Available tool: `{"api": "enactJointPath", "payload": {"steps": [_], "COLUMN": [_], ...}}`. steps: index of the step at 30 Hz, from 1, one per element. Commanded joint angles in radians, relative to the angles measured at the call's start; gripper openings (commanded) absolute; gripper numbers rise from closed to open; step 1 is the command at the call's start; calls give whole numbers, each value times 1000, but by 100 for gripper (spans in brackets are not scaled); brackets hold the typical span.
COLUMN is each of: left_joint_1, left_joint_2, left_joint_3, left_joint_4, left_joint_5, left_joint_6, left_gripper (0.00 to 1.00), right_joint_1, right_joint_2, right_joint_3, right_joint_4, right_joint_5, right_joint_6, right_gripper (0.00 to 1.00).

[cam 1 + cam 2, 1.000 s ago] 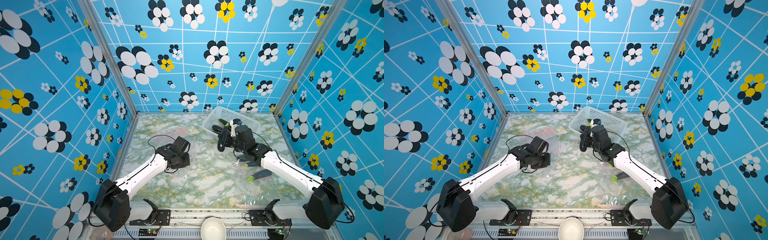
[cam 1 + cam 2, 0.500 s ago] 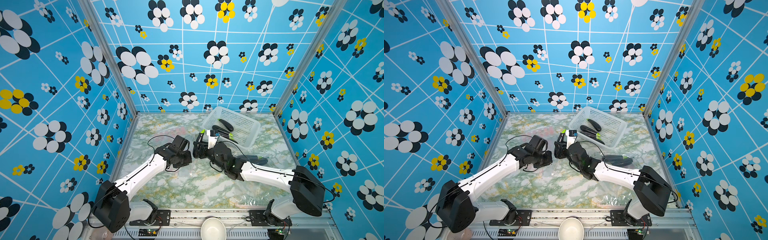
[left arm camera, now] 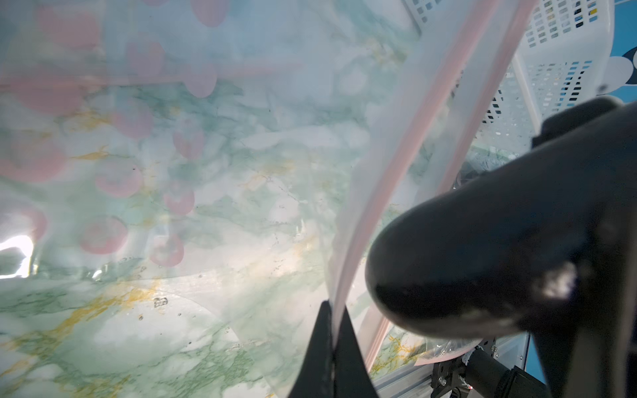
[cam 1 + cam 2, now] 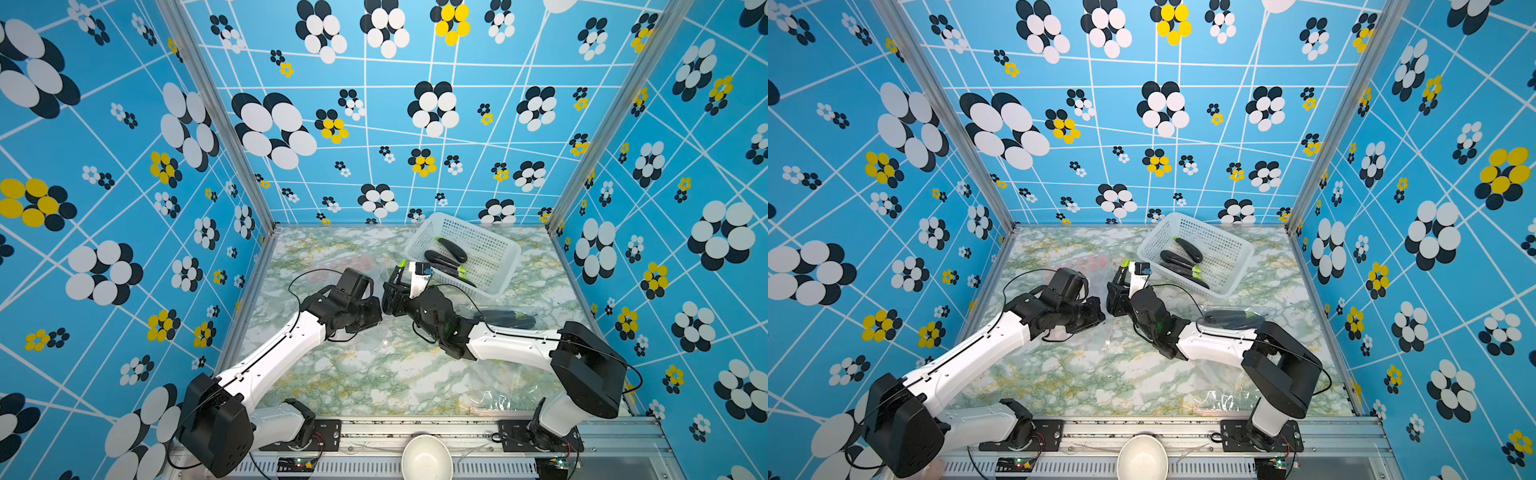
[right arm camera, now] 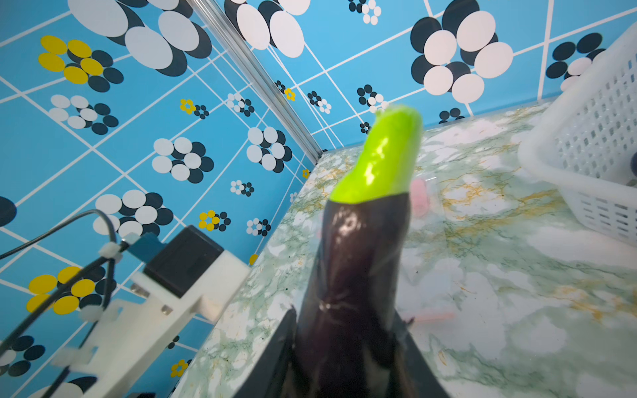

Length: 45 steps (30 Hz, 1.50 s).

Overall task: Place the eggplant in a zip-top bag and seal the zipper
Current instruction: Place the eggplant in the zipper food storage bag.

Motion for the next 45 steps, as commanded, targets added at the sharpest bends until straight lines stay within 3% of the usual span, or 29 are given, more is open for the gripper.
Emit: {"api": "enactJointPath", "payload": {"steps": [1,9,15,32,39,45], "left_joint_1": [14,28,38,49,49,49], "left_joint_2": [-36,-59,-69,-78,-73,-69], "left_joint_3": [-18,-28,-28,-13,-9,-2], "left_joint_4": [25,47,56,37,25,22], "left_joint_5": [17,30,28,17,14,8], "left_joint_6": [-16,-16,-15,10,19,22], "left_gripper": [0,0,0,0,0,0], "right_joint_1": [6,11,12,5,-119,-282], "right_joint_2": [23,43,32,-180,-287,-275], "right_joint_3": [28,55,63,67,136,294], "right_joint_4": [16,-36,-78,-262,-505,-801], "right_joint_5": [-5,-42,-56,8,-48,-116], "right_joint_6": [-18,-25,-9,-112,-134,-214], "right_gripper": [34,41,56,62,61,62]}}
